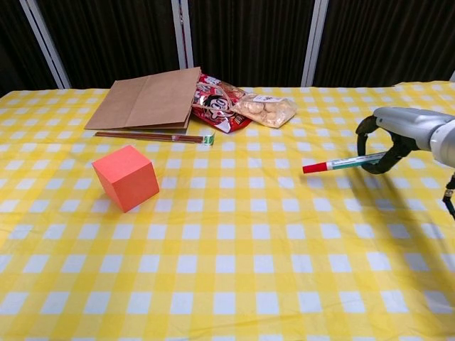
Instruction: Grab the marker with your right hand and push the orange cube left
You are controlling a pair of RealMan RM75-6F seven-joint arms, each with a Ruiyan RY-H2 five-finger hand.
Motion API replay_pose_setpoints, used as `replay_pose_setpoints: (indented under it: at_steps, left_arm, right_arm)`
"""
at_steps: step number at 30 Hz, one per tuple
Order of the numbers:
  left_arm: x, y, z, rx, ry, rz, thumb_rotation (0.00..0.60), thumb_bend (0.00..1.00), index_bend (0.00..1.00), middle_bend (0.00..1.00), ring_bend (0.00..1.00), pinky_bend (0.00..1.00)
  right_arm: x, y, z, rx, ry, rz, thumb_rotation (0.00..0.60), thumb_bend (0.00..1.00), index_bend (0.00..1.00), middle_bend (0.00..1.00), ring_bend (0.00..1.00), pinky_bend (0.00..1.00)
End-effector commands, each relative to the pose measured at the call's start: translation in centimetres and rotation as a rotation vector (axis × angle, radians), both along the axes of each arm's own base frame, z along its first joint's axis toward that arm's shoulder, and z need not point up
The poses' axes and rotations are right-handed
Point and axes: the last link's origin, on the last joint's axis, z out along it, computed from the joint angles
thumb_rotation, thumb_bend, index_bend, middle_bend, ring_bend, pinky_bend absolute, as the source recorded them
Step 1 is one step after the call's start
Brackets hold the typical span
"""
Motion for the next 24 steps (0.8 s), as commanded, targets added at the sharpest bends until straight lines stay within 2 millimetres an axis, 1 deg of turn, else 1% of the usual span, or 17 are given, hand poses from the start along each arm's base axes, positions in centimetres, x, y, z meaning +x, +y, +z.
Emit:
replay_pose_setpoints:
  at_steps: [1,4,5,6,9,12,17,21,22,24]
  left_arm:
    - [0.0,0.0,0.0,0.001,0.001,-0.003,0.600,0.00,0.00,0.00,0.00,0.00]
    - [0.0,0.0,0.0,0.004,0.003,-0.004,0.600,0.00,0.00,0.00,0.00,0.00]
    - [0.0,0.0,0.0,0.005,0.003,-0.004,0.600,0.00,0.00,0.00,0.00,0.00]
    - [0.0,0.0,0.0,0.007,0.004,-0.004,0.600,0.00,0.00,0.00,0.00,0.00]
    - [-0.1,0.0,0.0,0.010,0.006,-0.004,0.600,0.00,0.00,0.00,0.00,0.00]
    - [-0.1,-0.1,0.0,0.010,0.009,-0.002,0.600,0.00,0.00,0.00,0.00,0.00]
    - [-0.2,-0.2,0.2,0.013,0.007,-0.004,0.600,0.00,0.00,0.00,0.00,0.00]
    - [-0.2,-0.2,0.4,0.023,0.006,-0.010,0.600,0.00,0.00,0.00,0.00,0.00]
    - [-0.2,-0.3,0.5,0.027,0.009,-0.013,0.600,0.00,0.00,0.00,0.00,0.00]
    - [-0.3,-0.3,0.5,0.031,0.013,-0.016,0.600,0.00,0.00,0.00,0.00,0.00]
  right_arm:
    - [-1.1,0.1,0.5,-0.010,0.025,-0.007,0.600,0.50,0.59,0.17,0.00,0.00]
    - [-1.9,0.3,1.0,-0.017,0.045,-0.018,0.600,0.50,0.43,0.17,0.00,0.00]
    - [-2.0,0.3,1.1,-0.018,0.049,-0.019,0.600,0.50,0.37,0.17,0.00,0.00]
    - [-2.2,0.4,1.2,-0.019,0.059,-0.019,0.600,0.50,0.33,0.15,0.00,0.00]
    - [-2.3,0.8,1.7,-0.025,0.071,-0.023,0.600,0.50,0.27,0.12,0.00,0.00]
    - [-2.8,1.5,2.5,-0.035,0.077,-0.038,0.600,0.51,0.18,0.09,0.00,0.00]
    - [-3.8,3.0,4.1,-0.056,0.064,-0.076,0.600,0.51,0.15,0.07,0.00,0.00]
    - [-4.6,6.5,7.0,-0.086,0.007,-0.073,0.600,0.51,0.11,0.06,0.00,0.00]
    - [-4.9,7.8,8.1,-0.101,0.000,-0.060,0.600,0.51,0.10,0.06,0.00,0.00]
    - [-5.6,9.6,9.6,-0.132,0.003,-0.034,0.600,0.50,0.04,0.04,0.00,0.00]
